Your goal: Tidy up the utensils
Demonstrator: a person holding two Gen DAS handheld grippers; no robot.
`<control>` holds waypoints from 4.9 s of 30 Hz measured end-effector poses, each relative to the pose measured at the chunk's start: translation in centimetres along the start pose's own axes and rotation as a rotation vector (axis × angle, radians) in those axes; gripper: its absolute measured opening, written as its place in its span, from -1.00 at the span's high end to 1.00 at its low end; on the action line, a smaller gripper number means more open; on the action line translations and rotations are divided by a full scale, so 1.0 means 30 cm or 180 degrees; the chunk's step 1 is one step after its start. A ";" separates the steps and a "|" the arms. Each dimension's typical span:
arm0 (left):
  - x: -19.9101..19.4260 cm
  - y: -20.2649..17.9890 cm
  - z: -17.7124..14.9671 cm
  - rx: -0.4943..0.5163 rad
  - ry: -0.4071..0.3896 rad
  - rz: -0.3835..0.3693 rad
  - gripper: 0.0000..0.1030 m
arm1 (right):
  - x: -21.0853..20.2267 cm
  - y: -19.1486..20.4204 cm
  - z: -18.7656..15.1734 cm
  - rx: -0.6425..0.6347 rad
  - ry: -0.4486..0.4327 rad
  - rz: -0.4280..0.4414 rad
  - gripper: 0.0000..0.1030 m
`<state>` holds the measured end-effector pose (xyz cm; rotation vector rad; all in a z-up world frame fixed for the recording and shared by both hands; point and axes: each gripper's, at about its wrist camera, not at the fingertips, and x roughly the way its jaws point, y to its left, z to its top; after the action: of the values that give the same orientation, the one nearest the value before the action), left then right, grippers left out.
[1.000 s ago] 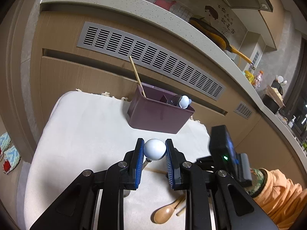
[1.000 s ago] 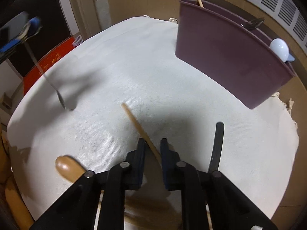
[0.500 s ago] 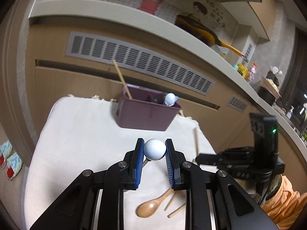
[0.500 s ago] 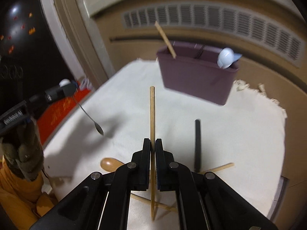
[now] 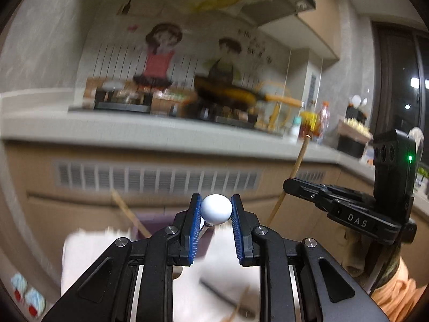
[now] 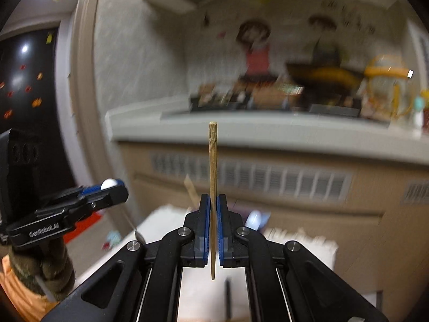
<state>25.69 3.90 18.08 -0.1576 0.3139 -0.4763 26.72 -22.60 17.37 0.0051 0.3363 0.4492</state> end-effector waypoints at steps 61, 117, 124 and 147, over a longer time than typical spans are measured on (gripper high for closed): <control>0.228 0.133 -0.714 0.0422 0.1870 -0.0177 -0.08 | 0.283 -0.134 -0.628 -0.0312 0.1387 -0.0653 -0.72; 0.116 0.295 -0.628 -0.0507 0.1245 0.0317 0.75 | 0.389 -0.182 -0.812 0.1080 0.2039 -0.0776 -0.38; 0.139 0.336 -0.657 -0.0672 0.1262 0.0285 0.75 | 0.481 -0.121 -0.786 0.0756 0.2036 -0.0862 -0.14; 0.089 0.263 -0.627 -0.0634 0.1232 0.0212 0.75 | 0.330 0.057 -0.617 0.0077 0.1539 -0.0248 0.79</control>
<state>25.05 8.14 -2.03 -0.2483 0.7447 -0.4071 28.46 -18.09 -3.12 -0.0942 0.8145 0.3653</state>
